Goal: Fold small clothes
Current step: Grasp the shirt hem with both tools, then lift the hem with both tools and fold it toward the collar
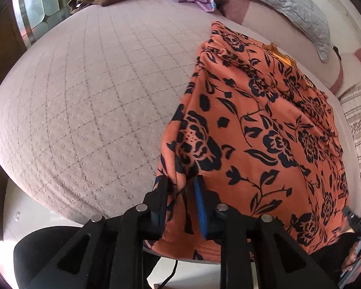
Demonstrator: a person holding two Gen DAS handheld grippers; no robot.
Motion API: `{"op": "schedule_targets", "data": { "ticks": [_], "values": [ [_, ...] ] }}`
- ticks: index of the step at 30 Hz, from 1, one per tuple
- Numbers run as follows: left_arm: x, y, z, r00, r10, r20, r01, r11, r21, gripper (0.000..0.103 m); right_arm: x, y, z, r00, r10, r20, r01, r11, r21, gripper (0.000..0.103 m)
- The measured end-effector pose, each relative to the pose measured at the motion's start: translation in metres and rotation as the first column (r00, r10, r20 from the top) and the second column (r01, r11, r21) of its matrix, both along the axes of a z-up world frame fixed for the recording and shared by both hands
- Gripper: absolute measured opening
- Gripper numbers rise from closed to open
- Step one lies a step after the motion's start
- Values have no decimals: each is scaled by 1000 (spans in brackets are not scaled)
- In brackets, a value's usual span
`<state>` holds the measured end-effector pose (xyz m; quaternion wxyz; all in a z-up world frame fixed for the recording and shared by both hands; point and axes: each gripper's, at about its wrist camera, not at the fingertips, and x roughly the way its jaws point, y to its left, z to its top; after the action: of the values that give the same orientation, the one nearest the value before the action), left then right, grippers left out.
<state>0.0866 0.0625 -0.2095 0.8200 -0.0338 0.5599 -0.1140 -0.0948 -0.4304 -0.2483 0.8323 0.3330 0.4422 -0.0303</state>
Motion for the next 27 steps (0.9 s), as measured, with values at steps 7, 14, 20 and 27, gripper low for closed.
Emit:
{"op": "schedule_targets", "data": {
  "ticks": [7, 14, 20, 27],
  "values": [
    [0, 1, -2, 1000, -20, 21, 20, 999, -32, 6, 5, 14, -13, 995, 71, -64, -76, 995, -70, 34],
    [-6, -5, 33, 986, -73, 148, 70, 997, 28, 5, 5, 20, 17, 989, 126, 75, -120, 990, -73, 11],
    [-10, -19, 60, 965, -101, 242, 80, 992, 95, 5, 8, 11, 47, 965, 94, 243, -95, 995, -7, 11],
    [-16, -36, 79, 930, -163, 329, 104, 976, 189, 5, 22, 17, 25, 985, 135, 111, -135, 991, -9, 11]
  ]
}}
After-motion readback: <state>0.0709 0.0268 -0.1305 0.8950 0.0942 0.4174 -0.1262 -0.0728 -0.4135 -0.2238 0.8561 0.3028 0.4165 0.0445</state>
